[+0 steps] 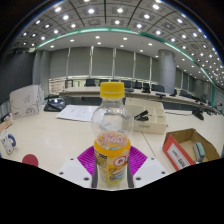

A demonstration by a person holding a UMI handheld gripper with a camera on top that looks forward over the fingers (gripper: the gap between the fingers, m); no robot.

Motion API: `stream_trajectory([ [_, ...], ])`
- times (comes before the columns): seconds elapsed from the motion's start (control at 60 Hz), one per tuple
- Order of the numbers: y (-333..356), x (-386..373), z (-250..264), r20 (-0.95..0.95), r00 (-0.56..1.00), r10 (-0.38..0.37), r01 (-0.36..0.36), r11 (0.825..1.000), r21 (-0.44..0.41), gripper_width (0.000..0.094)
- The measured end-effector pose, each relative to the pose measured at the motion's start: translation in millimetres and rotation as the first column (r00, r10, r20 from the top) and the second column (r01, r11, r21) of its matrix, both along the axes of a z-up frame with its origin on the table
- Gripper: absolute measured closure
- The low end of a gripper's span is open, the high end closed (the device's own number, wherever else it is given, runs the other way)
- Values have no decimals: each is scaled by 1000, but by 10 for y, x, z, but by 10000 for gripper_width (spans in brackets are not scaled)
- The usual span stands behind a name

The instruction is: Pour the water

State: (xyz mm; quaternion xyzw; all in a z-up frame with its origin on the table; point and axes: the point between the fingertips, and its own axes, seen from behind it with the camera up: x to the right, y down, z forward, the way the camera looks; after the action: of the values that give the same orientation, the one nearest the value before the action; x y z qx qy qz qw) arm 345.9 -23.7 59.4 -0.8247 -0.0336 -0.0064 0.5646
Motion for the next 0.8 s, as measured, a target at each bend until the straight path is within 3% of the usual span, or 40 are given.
stream_trajectory([
  [0.25,-68,-283,635,268,963,-18,3,998,56,528],
  [0.4,-203,-816,1224,553,832,-46,-21,993,114,529],
  [0.567,-351,-1771,1522,849,528,-16,-167,978,123,531],
  [0.7,-427,-2581,1512,975,220,-24,-307,947,92,529],
  [0.8,-486,-3000,1408,998,7,-56,-365,929,54,531],
])
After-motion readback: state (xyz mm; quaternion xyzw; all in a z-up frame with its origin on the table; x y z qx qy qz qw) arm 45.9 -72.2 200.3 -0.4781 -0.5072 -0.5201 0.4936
